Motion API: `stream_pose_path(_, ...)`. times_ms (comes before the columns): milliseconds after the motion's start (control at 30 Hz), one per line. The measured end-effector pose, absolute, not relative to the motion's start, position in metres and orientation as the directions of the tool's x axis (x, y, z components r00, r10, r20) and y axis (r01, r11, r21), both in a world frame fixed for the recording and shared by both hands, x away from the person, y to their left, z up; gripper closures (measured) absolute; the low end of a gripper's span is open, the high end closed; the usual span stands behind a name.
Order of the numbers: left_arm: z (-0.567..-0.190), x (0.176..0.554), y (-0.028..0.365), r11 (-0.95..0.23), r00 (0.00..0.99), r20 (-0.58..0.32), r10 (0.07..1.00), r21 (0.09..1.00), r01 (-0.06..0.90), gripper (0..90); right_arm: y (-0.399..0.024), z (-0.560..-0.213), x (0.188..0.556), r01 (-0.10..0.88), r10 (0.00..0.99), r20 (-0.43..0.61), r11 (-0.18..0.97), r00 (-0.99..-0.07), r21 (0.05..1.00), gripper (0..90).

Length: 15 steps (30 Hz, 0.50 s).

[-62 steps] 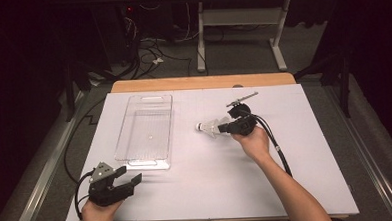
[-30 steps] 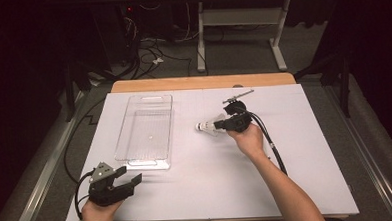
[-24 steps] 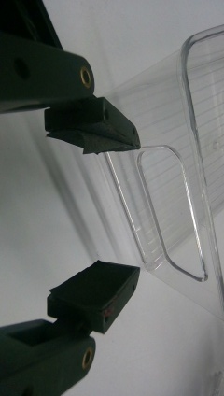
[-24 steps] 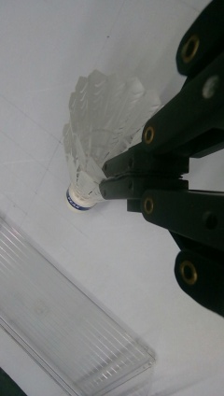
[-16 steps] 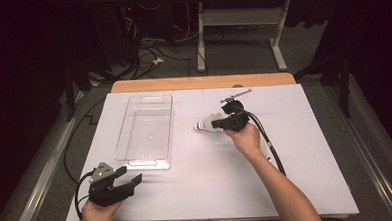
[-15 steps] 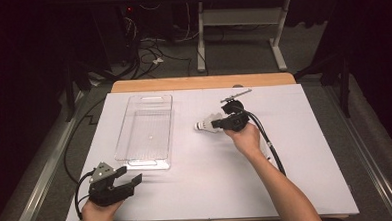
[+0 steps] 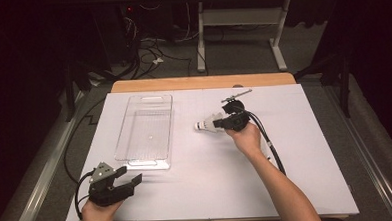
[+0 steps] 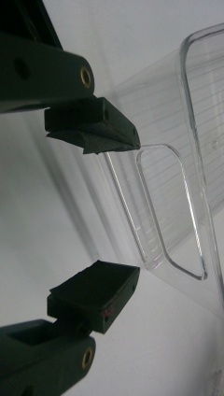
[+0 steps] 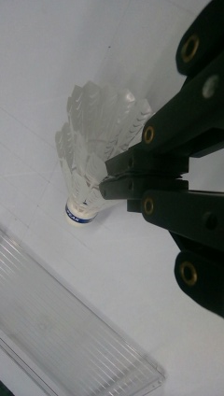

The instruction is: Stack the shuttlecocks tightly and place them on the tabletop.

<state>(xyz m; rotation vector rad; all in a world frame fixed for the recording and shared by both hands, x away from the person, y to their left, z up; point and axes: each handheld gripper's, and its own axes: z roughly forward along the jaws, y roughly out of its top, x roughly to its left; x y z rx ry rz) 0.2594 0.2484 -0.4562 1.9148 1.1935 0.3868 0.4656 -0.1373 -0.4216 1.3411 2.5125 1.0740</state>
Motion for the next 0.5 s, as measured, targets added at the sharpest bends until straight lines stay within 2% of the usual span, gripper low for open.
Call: stream_pose_path(500,-0.456,0.2591,0.2483,-0.207,0.503,-0.158,0.85,0.777,0.595,34.8,-0.1347,-0.4251,0.4654,0.704,0.756,0.242,0.373,-0.608,0.604,89.2)
